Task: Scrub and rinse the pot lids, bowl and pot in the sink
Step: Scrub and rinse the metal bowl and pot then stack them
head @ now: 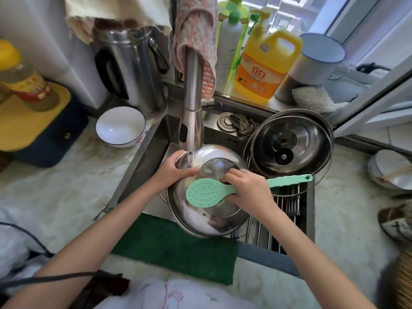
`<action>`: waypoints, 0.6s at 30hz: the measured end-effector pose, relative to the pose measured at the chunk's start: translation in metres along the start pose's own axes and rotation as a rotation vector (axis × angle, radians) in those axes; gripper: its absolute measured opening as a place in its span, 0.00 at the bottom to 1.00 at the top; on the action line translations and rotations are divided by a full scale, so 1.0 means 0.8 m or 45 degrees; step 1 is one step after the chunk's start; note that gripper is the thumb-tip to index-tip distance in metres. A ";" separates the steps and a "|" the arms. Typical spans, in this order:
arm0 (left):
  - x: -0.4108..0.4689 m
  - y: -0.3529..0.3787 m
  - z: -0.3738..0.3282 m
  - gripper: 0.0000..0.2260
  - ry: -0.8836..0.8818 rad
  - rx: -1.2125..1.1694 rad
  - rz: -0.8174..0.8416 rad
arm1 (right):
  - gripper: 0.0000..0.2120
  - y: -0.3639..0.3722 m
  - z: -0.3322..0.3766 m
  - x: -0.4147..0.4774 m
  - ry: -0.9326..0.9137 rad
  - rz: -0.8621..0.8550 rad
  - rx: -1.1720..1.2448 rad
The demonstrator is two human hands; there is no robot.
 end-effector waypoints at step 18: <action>0.040 0.025 -0.036 0.15 0.022 -0.046 0.363 | 0.08 -0.024 0.023 -0.009 0.197 -0.074 0.194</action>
Point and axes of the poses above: each hand's wrist, its own x-axis towards the middle knuckle, its own y-axis out of the palm, z = x × y, the point moved 3 cm from there along x, towards the middle knuckle, and after that the axes turned 8 degrees about x, right-handed, at the moved point
